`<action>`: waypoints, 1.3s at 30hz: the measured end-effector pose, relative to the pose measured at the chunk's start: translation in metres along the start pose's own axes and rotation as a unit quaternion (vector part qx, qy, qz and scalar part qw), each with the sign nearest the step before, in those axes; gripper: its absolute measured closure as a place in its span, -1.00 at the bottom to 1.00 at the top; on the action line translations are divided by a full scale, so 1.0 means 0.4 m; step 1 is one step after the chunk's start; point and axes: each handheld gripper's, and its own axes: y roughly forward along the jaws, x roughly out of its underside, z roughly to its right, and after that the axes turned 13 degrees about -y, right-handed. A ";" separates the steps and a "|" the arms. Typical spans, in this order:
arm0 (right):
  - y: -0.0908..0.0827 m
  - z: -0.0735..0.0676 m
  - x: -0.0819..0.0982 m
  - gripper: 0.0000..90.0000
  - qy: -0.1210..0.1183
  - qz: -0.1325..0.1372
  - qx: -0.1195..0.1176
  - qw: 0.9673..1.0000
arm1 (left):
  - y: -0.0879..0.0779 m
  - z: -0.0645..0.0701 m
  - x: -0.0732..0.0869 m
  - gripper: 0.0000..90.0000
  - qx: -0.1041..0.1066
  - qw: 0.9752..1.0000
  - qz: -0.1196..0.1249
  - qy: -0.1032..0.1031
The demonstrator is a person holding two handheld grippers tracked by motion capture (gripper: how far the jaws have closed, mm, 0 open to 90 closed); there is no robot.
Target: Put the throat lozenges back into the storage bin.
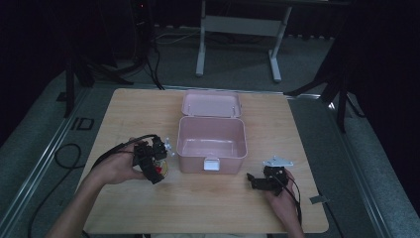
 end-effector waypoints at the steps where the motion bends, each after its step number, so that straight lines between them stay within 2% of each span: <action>1: 0.000 0.000 0.000 -0.72 -0.001 0.000 0.000 1.000 | -0.003 0.000 -0.002 -0.51 0.002 1.000 0.001 0.000; 11: 0.000 0.000 0.000 -0.72 0.000 0.001 0.000 1.000 | -0.028 -0.015 -0.023 -0.51 -0.004 1.000 0.008 0.004; 13: 0.000 0.000 0.000 -0.72 -0.001 0.000 0.000 1.000 | -0.045 -0.019 -0.030 -0.51 -0.003 1.000 0.020 0.004; 23: 0.000 0.000 0.000 -0.72 0.000 0.000 0.000 1.000 | -0.079 -0.027 -0.054 -0.51 -0.008 0.999 0.031 0.002; 39: 0.000 0.000 0.000 -0.72 0.000 0.000 0.000 1.000 | -0.113 -0.030 -0.092 -0.51 -0.007 0.999 0.029 0.014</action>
